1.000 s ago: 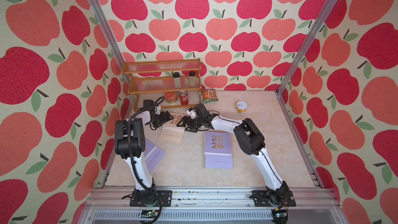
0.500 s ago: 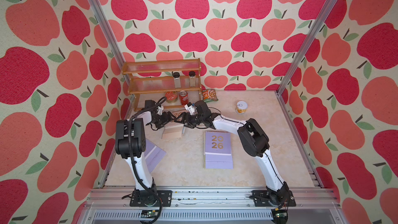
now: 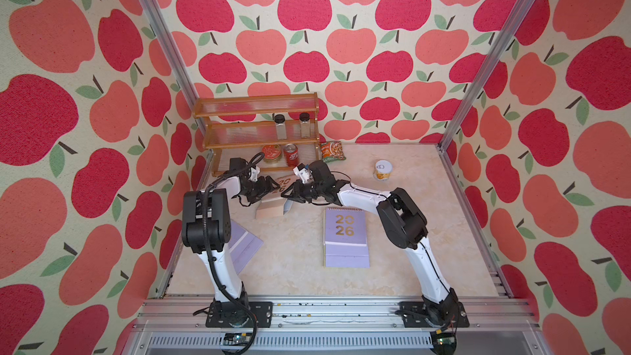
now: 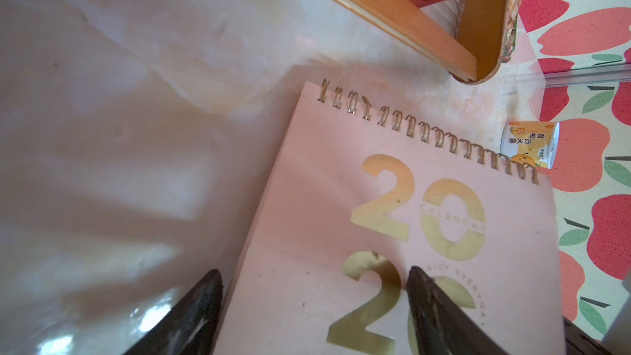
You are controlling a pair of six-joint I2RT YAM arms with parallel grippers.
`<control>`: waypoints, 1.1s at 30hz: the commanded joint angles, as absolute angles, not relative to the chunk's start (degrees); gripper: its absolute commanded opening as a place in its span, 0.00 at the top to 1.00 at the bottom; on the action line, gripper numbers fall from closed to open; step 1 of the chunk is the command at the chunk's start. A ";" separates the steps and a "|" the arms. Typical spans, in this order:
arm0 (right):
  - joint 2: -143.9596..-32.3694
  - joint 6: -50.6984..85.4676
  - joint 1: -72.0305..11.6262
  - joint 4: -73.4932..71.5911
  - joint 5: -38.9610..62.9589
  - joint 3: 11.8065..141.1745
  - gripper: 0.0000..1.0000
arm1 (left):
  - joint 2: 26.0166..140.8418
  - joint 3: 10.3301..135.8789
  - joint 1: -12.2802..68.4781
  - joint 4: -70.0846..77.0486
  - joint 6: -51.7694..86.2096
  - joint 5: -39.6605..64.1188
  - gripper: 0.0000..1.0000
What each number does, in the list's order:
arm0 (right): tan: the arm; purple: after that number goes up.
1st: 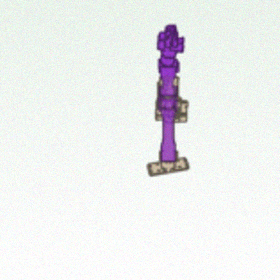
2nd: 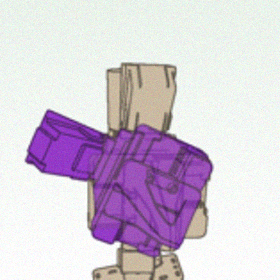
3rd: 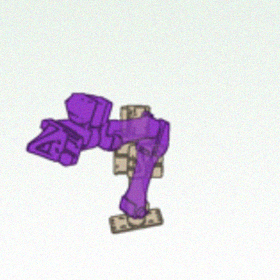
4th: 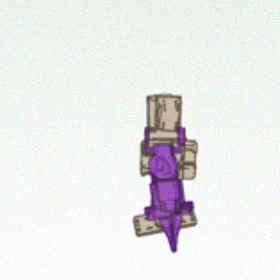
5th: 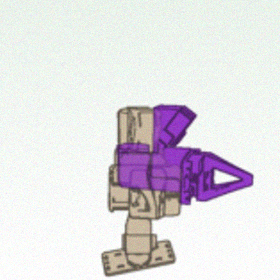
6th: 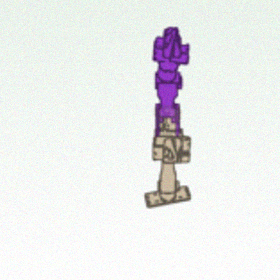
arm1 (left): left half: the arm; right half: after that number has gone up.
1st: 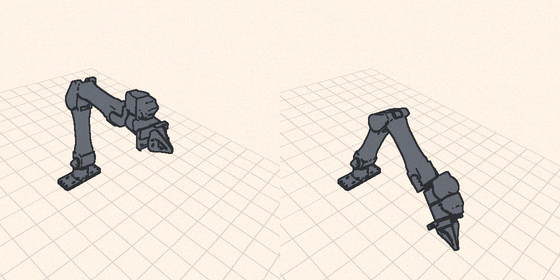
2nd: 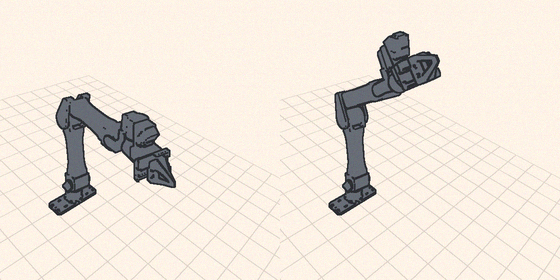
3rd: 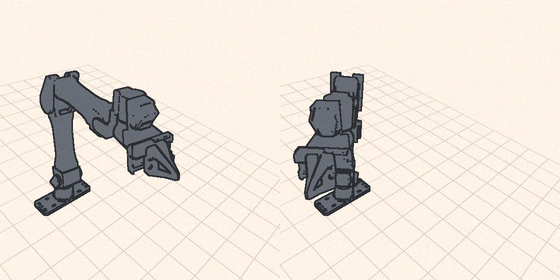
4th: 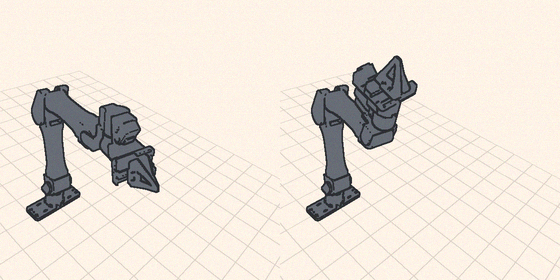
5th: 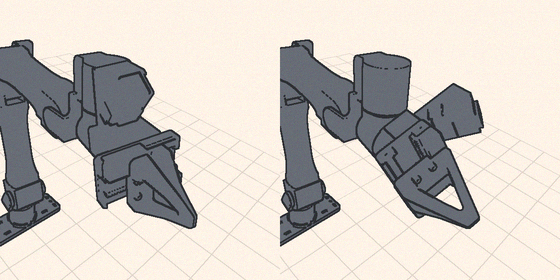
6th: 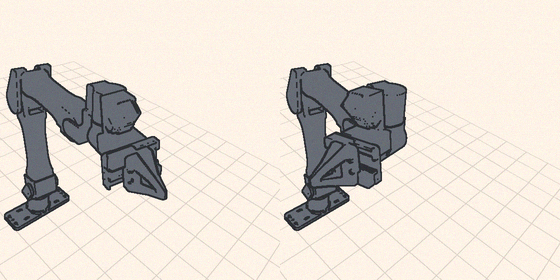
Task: Stack the calendars
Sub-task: Pick up the calendar at the center of the board.
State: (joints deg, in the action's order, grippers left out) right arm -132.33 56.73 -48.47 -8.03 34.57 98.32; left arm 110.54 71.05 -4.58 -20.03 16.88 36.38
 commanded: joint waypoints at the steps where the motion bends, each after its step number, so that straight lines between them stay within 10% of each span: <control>1: -130.00 55.28 -49.41 -8.93 34.55 98.26 0.80 | 107.98 69.71 -3.25 -22.15 16.40 38.11 0.18; 8: -130.17 55.25 -49.31 -8.39 34.49 97.87 1.00 | 106.48 69.37 -3.25 -22.24 16.20 36.51 0.18; 19: -123.83 55.59 -46.91 -16.05 38.46 93.78 1.00 | 94.80 68.23 -9.69 -19.27 15.42 33.62 0.16; 33: -111.15 51.33 -44.22 -19.42 48.89 84.32 1.00 | 91.64 63.47 -13.19 -3.97 17.08 54.87 0.18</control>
State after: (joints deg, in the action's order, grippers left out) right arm -113.49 53.80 -44.12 -15.07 44.49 86.02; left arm 91.39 65.06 -13.23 -9.76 16.88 47.13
